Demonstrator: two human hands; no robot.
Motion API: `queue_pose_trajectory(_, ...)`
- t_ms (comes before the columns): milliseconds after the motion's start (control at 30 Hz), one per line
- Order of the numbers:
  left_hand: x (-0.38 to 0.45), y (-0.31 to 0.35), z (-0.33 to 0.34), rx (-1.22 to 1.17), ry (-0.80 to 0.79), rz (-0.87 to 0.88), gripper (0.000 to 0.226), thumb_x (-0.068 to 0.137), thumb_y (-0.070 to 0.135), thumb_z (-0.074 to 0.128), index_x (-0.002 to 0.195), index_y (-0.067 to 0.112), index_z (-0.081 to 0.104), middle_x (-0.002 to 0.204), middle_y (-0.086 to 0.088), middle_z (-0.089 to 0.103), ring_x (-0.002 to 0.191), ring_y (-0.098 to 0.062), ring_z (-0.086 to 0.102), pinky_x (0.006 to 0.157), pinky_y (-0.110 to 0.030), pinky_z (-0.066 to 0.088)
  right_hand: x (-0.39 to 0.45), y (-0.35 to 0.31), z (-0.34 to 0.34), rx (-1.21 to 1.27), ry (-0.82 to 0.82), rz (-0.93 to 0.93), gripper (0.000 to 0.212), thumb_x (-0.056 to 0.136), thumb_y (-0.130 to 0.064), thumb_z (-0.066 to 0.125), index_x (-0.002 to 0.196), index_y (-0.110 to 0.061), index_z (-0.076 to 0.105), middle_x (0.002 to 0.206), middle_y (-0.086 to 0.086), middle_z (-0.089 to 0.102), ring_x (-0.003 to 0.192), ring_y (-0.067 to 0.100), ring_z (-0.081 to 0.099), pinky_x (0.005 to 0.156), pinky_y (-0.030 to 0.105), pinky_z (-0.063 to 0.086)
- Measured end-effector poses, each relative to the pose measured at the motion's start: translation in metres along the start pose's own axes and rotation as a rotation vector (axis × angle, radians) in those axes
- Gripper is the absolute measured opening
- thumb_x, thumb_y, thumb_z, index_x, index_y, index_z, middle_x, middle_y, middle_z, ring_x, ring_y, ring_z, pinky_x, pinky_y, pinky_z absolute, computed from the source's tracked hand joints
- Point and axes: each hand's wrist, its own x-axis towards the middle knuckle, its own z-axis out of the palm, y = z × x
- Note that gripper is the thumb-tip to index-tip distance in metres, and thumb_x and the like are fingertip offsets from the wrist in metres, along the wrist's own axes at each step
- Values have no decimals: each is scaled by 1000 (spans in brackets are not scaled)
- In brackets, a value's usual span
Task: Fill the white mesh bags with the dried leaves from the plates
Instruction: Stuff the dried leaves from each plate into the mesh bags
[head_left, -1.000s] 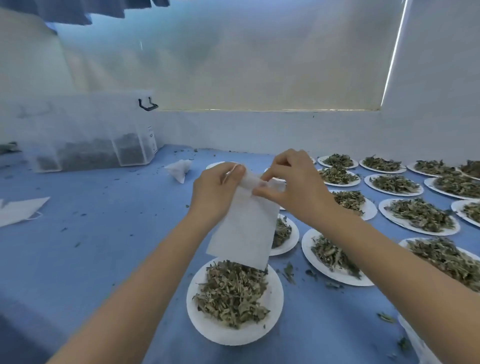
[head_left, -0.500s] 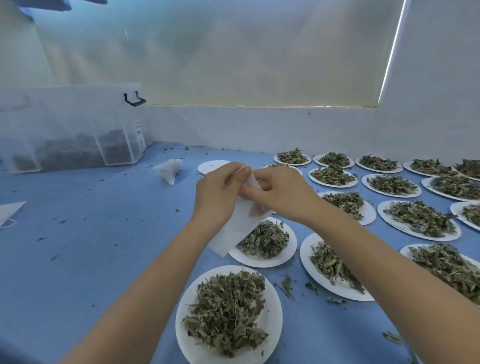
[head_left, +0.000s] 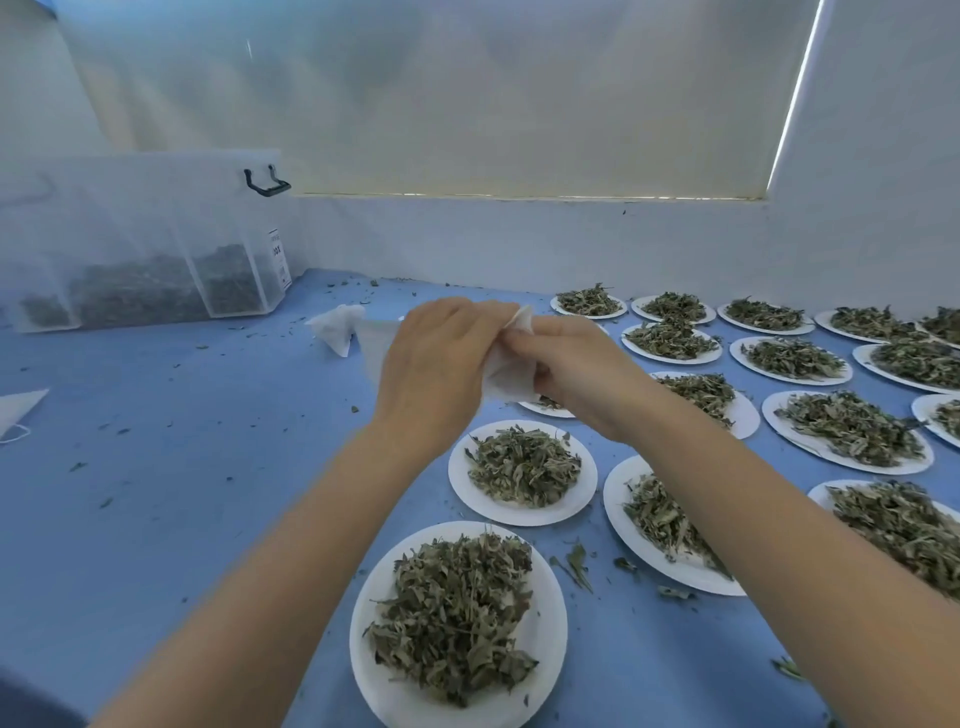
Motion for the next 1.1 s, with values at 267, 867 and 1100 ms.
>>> queue_pose_trajectory(267, -19, 7, 9, 31, -235, 14, 97, 62, 41, 72, 139, -2, 31, 137, -13, 42, 128, -29, 36, 114, -45, 8, -6, -6, 8, 456, -181, 89, 28, 97, -9, 40, 103, 0, 65, 97, 16, 62, 90, 22, 60, 82, 30, 55)
queue_pose_trajectory(867, -65, -31, -33, 168, -149, -66, 34, 59, 4, 69, 90, 9, 55, 73, -3, 53, 59, -31, 47, 54, -26, 28, -41, 8, 15, -544, -218, -166, 16, 90, -28, 59, 100, -24, 71, 88, -10, 71, 74, -4, 63, 73, 6, 46)
queue_pose_trajectory(1100, -111, -37, -42, 134, -392, -231, 24, 73, 17, 56, 92, 26, 44, 86, 8, 50, 81, -25, 52, 57, -30, 22, -59, 39, 19, -1056, -607, 3, 44, 90, -30, 53, 133, -34, 47, 127, -1, 49, 92, 12, 52, 82, 27, 43)
